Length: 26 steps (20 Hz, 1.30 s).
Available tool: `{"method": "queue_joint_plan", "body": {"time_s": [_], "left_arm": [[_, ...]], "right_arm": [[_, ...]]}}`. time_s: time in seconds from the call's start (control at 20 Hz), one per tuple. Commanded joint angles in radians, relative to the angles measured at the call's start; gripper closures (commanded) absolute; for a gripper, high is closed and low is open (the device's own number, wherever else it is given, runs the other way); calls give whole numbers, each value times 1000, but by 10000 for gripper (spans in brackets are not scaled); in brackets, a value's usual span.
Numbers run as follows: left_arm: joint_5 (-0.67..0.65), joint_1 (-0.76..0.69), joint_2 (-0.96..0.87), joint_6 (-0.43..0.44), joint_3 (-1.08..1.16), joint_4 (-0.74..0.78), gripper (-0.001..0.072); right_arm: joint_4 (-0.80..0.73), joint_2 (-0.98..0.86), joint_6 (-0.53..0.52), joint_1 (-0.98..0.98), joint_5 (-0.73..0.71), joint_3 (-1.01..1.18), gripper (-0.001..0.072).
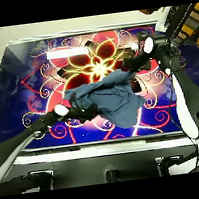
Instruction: Fold the clothes and pants, and hang the long-sleeved shirts on hangers.
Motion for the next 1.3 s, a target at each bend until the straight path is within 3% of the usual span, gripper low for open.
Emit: {"method": "queue_joint_plan", "body": {"time_s": [0.0,0.15,0.35,0.6,0.8,1.0,1.25], "left_arm": [[-122,206,163,68,60,88,693],[-233,446,384,120,159,101,693],[-304,686,647,120,296,101,692],[-305,863,910,107,343,102,692],[-301,948,1013,103,343,102,691],[-340,980,961,68,340,103,692],[-606,958,666,56,286,125,691]], "right_arm": [[-273,96,28,0,-8,1,684],[-414,242,37,0,-15,1,684],[-419,476,18,0,-6,1,684],[-358,787,-30,0,102,1,683],[-289,967,-40,0,101,1,683],[-255,945,68,0,95,-1,683],[-119,541,90,0,161,-2,682]]}}
